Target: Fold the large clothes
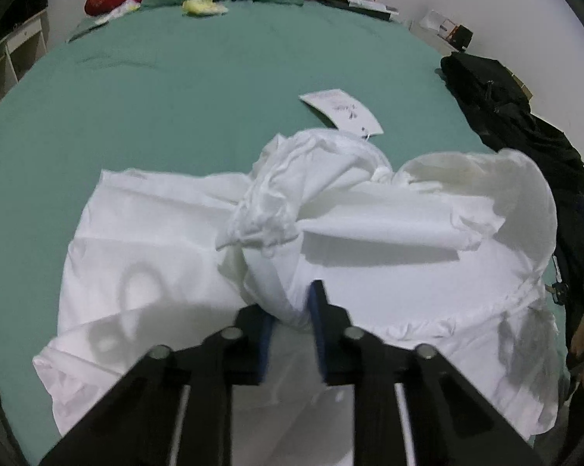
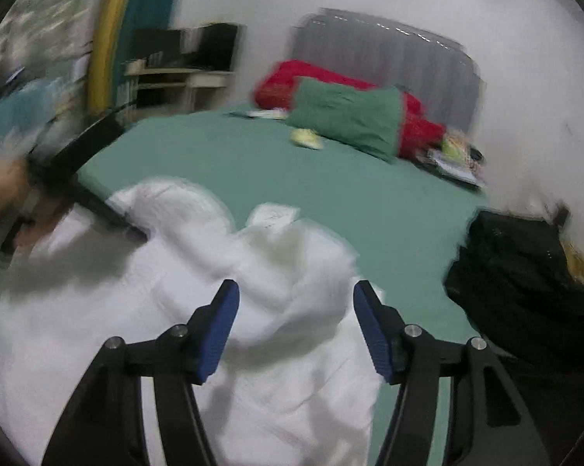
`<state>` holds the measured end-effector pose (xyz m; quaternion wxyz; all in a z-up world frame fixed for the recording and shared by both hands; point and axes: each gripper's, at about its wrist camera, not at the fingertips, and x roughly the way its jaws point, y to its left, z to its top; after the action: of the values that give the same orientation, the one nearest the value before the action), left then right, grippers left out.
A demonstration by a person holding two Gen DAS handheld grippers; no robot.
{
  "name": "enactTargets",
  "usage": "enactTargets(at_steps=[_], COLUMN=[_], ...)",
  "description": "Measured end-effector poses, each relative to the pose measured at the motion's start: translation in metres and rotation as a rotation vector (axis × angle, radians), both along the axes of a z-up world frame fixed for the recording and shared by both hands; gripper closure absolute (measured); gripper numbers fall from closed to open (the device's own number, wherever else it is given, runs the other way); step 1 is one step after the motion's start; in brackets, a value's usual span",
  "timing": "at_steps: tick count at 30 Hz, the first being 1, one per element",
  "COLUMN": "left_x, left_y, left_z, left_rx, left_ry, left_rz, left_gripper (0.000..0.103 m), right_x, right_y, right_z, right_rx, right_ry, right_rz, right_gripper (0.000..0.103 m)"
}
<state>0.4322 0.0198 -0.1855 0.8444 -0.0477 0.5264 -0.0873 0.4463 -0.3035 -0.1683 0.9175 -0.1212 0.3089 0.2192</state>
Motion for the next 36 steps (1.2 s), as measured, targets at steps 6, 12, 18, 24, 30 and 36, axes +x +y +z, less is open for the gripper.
enactTargets(at_steps=[6,12,18,24,30,36], left_x=[-0.011,-0.033,-0.047,-0.069,-0.076,-0.034], left_y=[0.005,0.021,0.029,0.021,0.016,0.026], left_z=[0.031,0.025,-0.008,0.031,0.081,0.12], left_rx=[0.043,0.191,0.208,0.196,0.113,-0.011], left_ry=[-0.116,-0.13,-0.065,-0.145,-0.286,-0.436], left_rz=[0.015,-0.026,-0.022,-0.077,-0.11,0.015], left_gripper=[0.099,0.099,0.074,0.031,0.031,0.021], right_x=[0.04,0.011,-0.016,-0.028,-0.032,0.035], right_y=[-0.031,-0.023,-0.019,0.003,0.004,0.002], right_z=[-0.032,-0.066,-0.09,-0.081,-0.019,0.019], right_rx=[0.249,0.391,0.425,0.259,0.192,0.197], right_ry=[0.257,0.406,0.459,0.372,0.166,0.045], right_rz=[-0.165,-0.217,-0.272,-0.218,-0.165,-0.189], right_gripper=[0.097,0.097,0.097,0.064,0.033,0.028])
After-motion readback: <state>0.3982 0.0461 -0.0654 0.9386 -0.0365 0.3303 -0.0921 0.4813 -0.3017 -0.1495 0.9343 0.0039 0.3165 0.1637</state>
